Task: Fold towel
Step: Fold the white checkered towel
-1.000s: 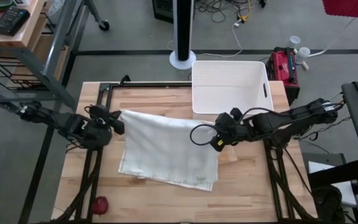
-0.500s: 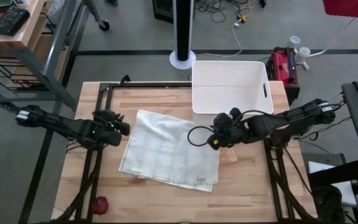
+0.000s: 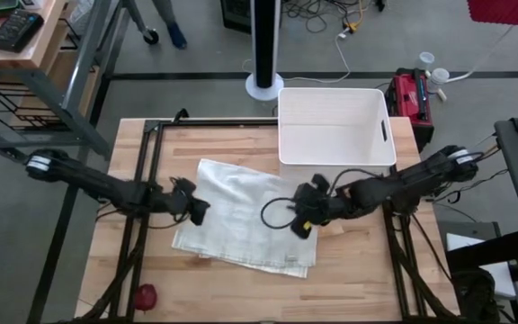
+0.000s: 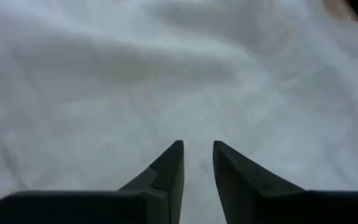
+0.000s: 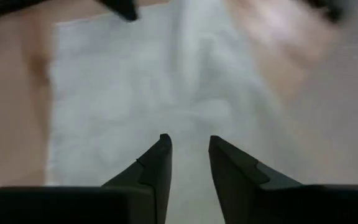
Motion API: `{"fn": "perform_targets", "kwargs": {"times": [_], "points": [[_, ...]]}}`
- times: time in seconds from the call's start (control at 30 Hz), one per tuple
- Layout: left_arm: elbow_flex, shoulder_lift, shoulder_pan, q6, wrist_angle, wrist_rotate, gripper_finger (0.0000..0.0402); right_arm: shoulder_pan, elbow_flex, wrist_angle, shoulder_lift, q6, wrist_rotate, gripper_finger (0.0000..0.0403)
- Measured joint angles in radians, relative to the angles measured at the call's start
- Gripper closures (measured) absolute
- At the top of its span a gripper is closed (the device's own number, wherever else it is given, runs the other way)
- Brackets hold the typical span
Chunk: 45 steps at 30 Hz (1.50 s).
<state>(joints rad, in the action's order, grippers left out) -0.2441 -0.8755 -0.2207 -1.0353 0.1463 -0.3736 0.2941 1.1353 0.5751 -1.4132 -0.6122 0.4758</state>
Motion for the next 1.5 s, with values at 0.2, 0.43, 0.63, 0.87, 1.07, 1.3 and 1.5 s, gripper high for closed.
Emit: {"fn": "perform_targets", "kwargs": {"times": [0.2, 0.43, 0.63, 0.87, 1.07, 1.3, 1.5], "points": [[0.006, -0.224, -0.001, -0.211, -0.073, 0.136, 0.0327, 0.007, -0.016, -0.164, -0.174, 0.034, -0.197, 0.0336], [-0.111, -0.433, -0.068, -0.287, -0.088, 0.321, 0.0346, 0.015, 0.047, -0.184, -0.398, 0.051, -0.337, 0.0392], [-0.271, -0.498, -0.124, -0.27, 0.086, 0.374, 0.0382, 0.026, 0.074, -0.153, -0.481, 0.067, -0.539, 0.0401], [-0.46, -0.508, -0.192, -0.266, 0.363, 0.317, 0.0397, 0.072, 0.072, -0.129, -0.483, 0.143, -0.816, 0.0401], [-0.564, -0.503, -0.225, -0.161, 0.317, 0.057, 0.0392, 0.086, 0.121, -0.119, -0.441, 0.157, -0.701, 0.0401], [-0.543, -0.543, -0.204, -0.117, 0.328, -0.055, 0.0399, 0.079, 0.217, 0.11, -0.384, 0.044, -0.206, 0.0402], [-0.508, -0.652, -0.195, -0.141, 0.248, -0.049, 0.0397, 0.035, 0.196, 0.157, -0.394, 0.025, -0.161, 0.0402]]}}
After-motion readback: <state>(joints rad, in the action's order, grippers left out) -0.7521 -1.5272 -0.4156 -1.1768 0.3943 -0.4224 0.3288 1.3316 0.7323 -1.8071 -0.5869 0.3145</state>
